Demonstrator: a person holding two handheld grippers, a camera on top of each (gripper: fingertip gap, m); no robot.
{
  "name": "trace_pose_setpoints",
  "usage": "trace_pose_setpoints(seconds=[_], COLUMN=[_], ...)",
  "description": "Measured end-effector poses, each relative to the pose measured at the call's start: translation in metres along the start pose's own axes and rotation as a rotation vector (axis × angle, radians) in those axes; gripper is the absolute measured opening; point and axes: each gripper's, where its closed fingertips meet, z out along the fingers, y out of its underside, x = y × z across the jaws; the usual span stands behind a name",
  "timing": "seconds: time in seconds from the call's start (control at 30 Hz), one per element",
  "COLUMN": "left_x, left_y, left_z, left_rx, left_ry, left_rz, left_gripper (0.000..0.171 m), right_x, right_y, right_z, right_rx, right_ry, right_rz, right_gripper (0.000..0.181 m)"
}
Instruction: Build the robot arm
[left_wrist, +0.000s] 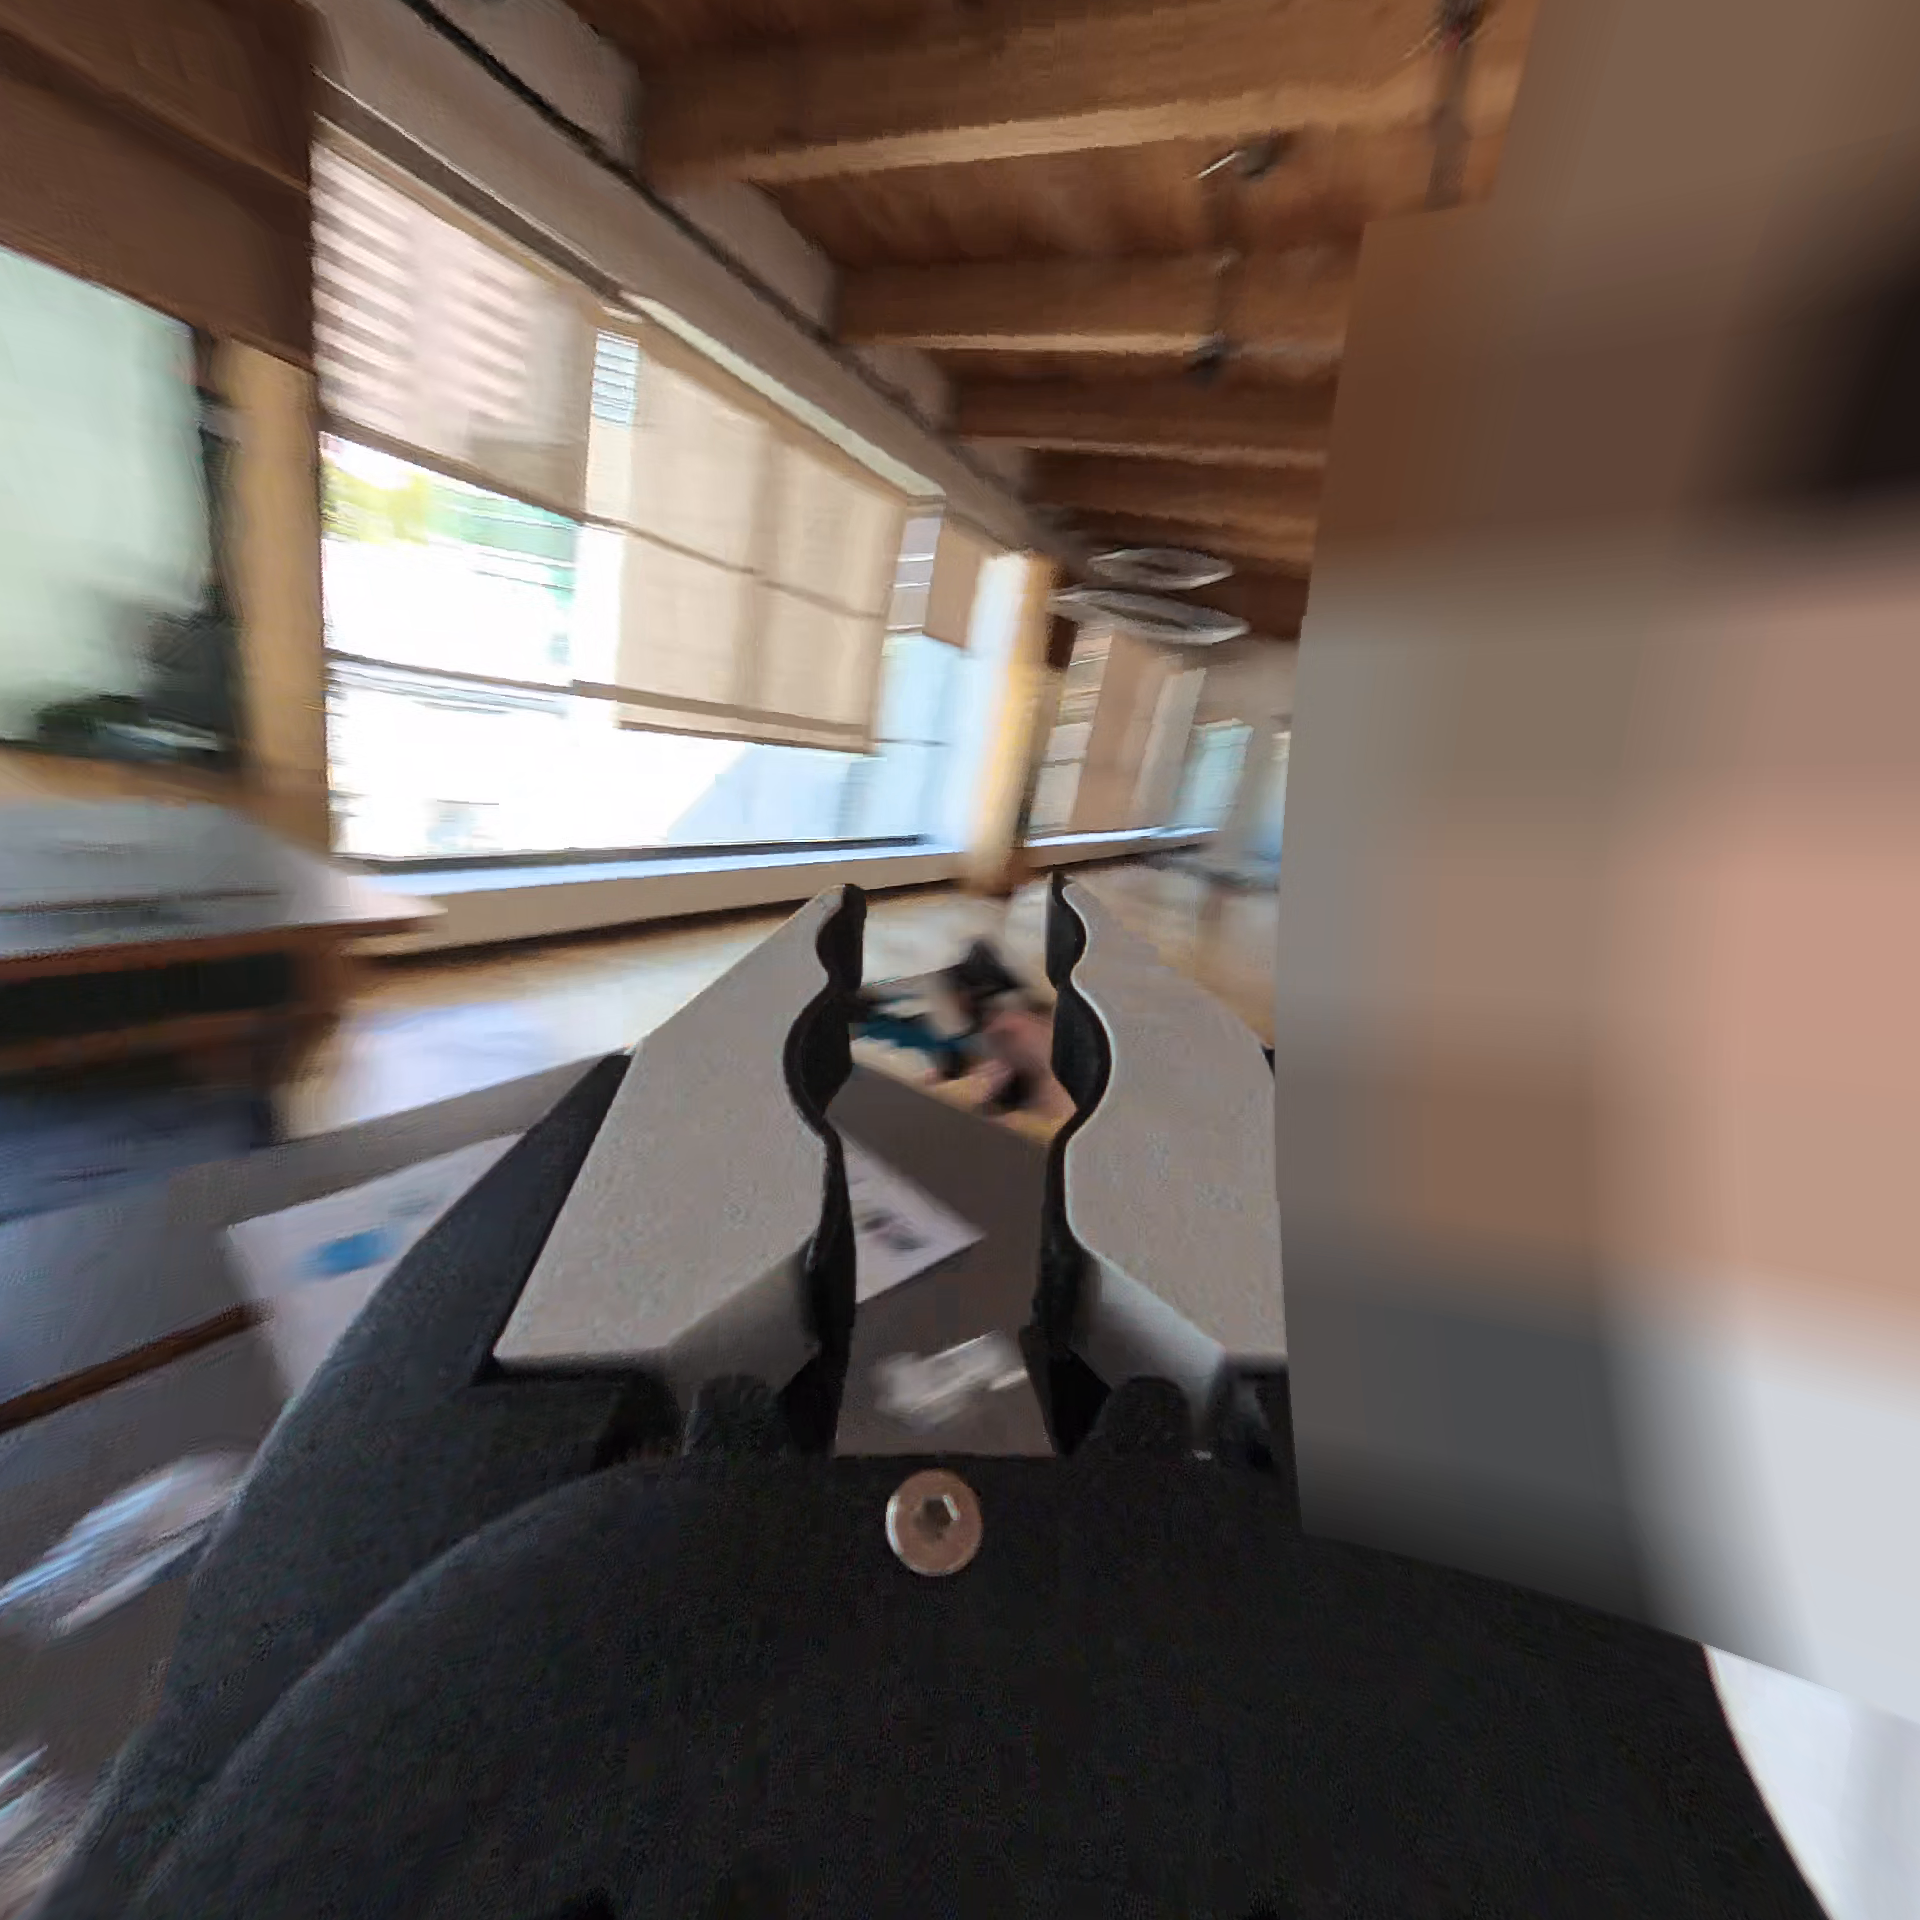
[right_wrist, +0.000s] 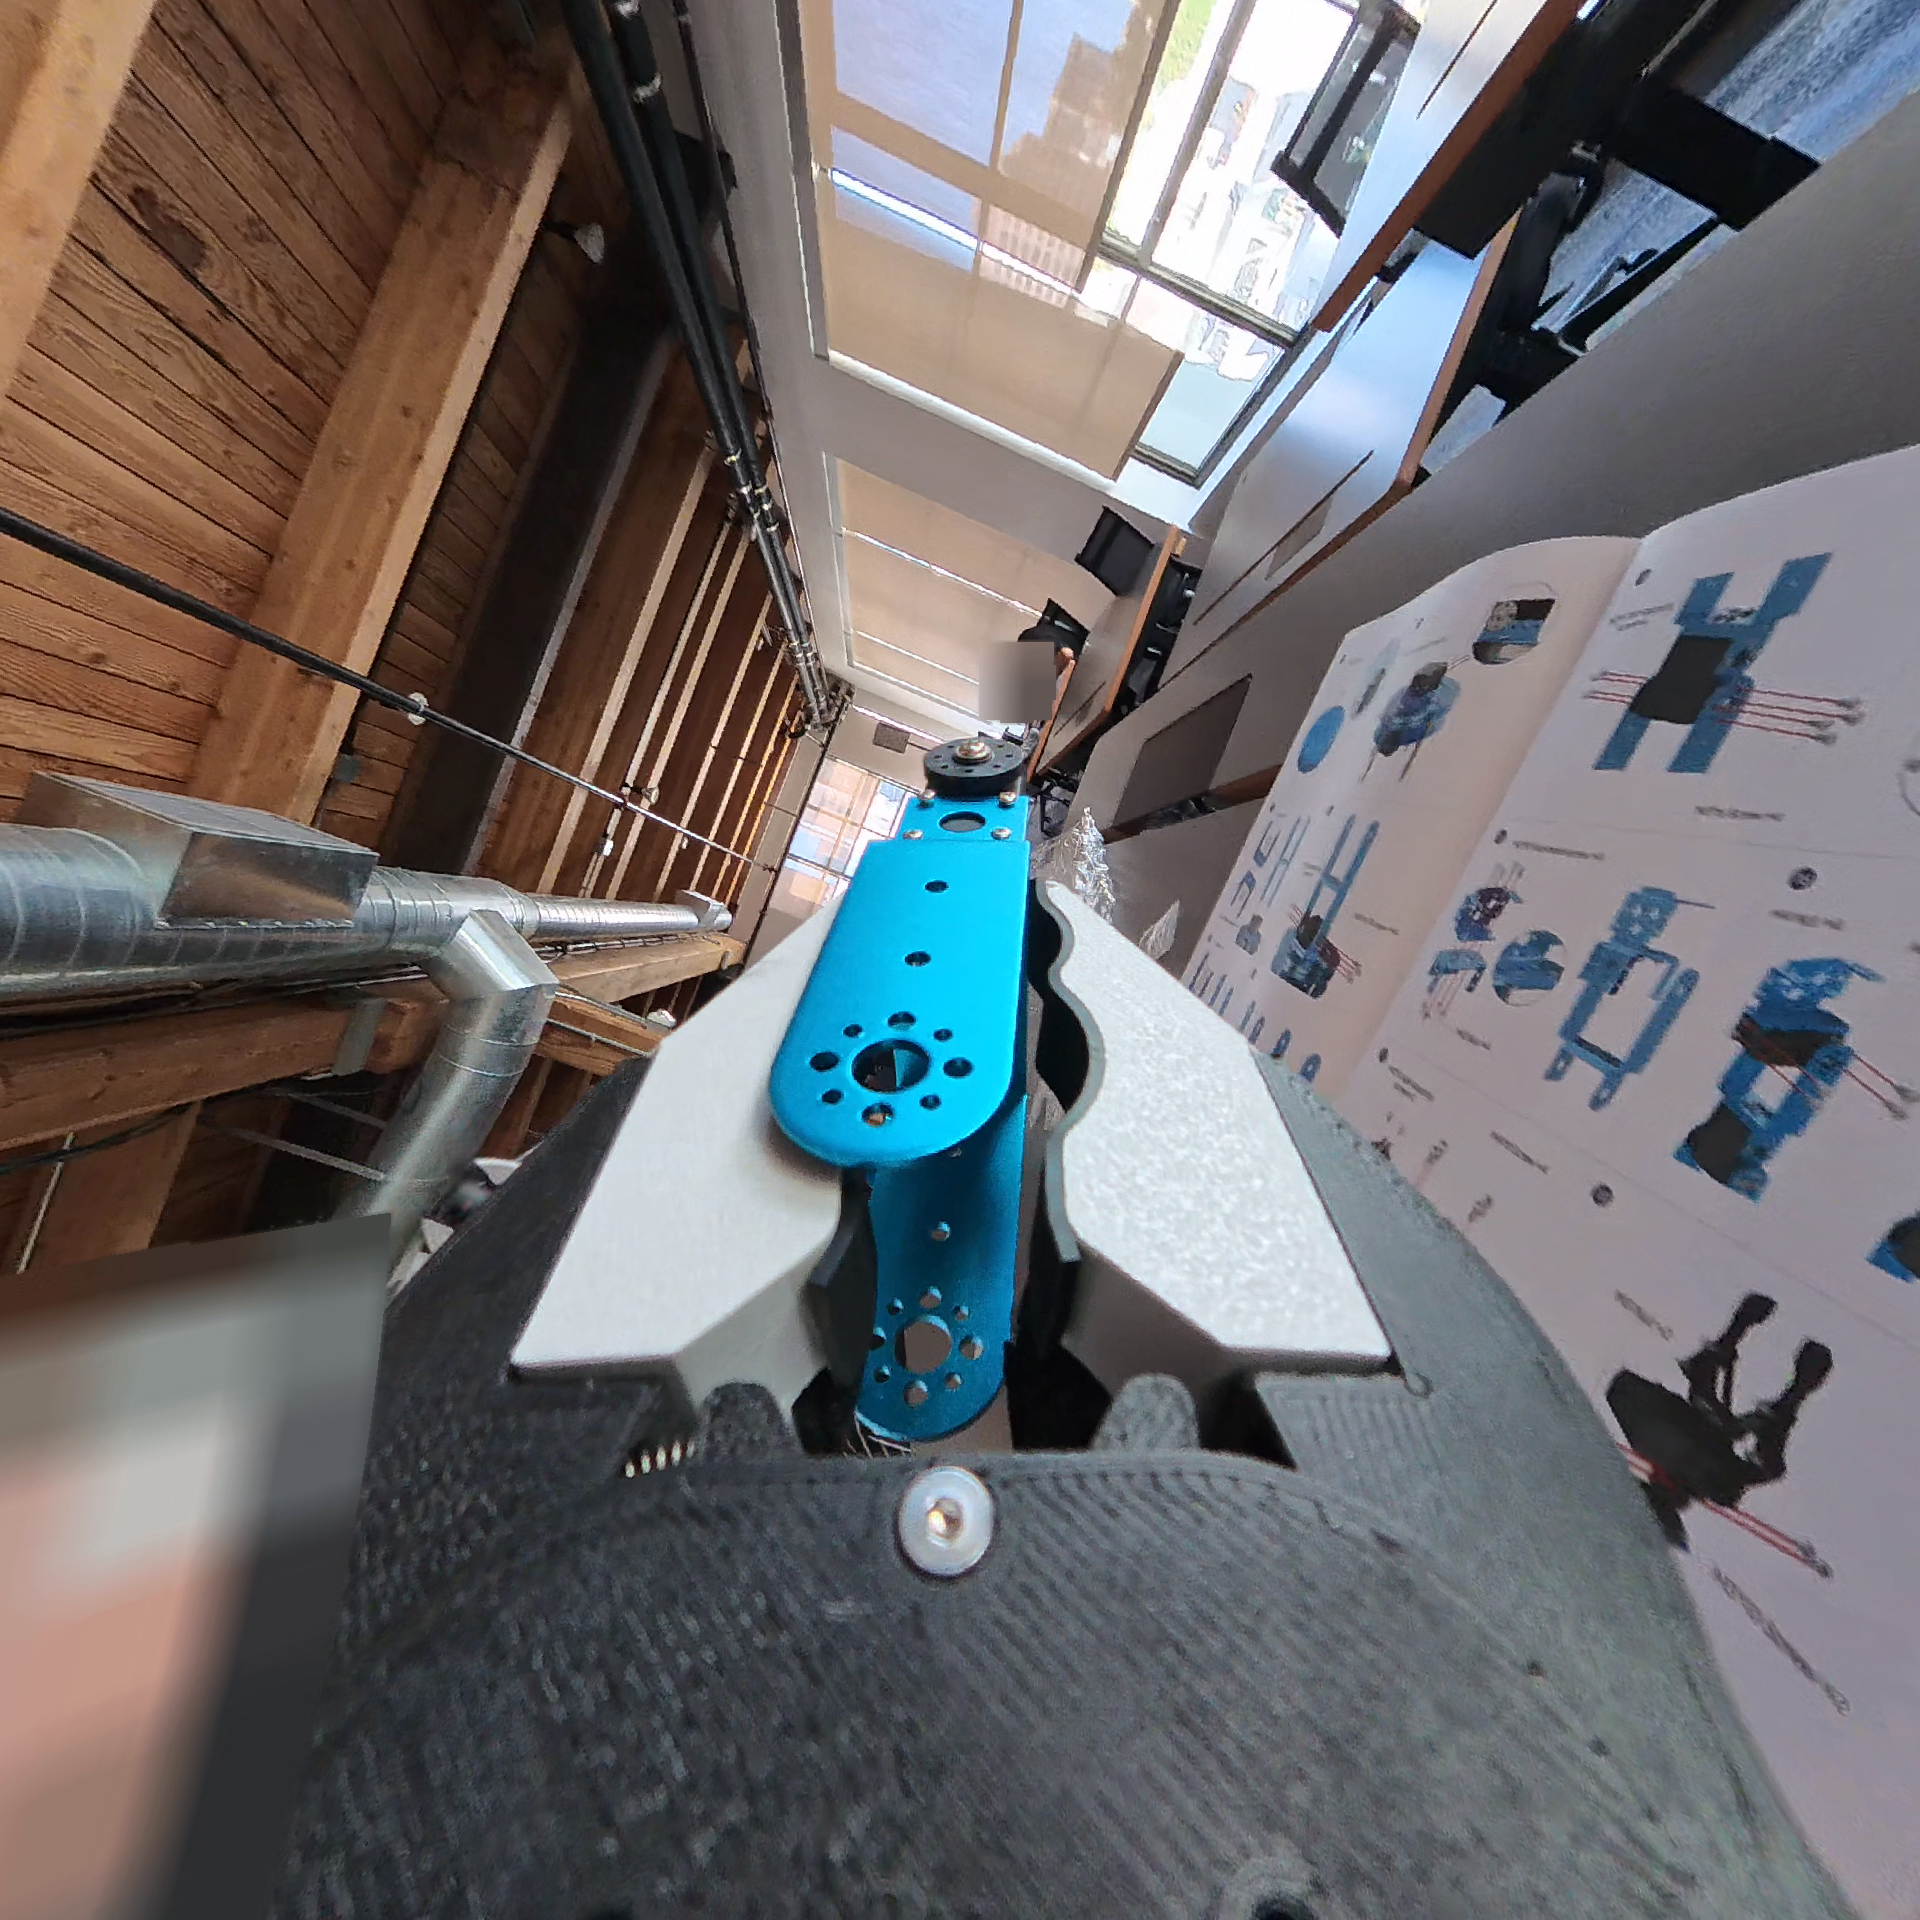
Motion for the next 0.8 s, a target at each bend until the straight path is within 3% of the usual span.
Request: trace_pose_setpoints(seconds=[0.03,0.1,0.33,0.5,0.8], left_x=[-0.004,-0.006,-0.021,-0.024,-0.029], left_y=[0.006,0.015,0.016,0.006,0.002], left_z=[-0.022,-0.064,-0.168,-0.203,-0.258], left_rx=[-0.015,-0.018,-0.019,-0.056,-0.053], left_ry=[-0.1,-0.23,-0.453,-0.568,-0.622], left_rz=[0.106,0.205,0.138,0.204,0.118], left_gripper=[0.029,0.025,0.034,0.035,0.038], right_x=[0.002,0.005,0.015,0.007,-0.021], right_y=[0.002,0.009,0.03,0.049,0.1], right_z=[0.007,0.022,0.06,0.085,0.116], right_rx=[-0.009,-0.045,-0.135,-0.19,-0.228], right_ry=[0.008,0.02,0.039,0.009,-0.071], right_rz=[-0.005,-0.005,0.014,0.017,0.038], right_gripper=[0.028,0.028,0.028,0.028,0.028])
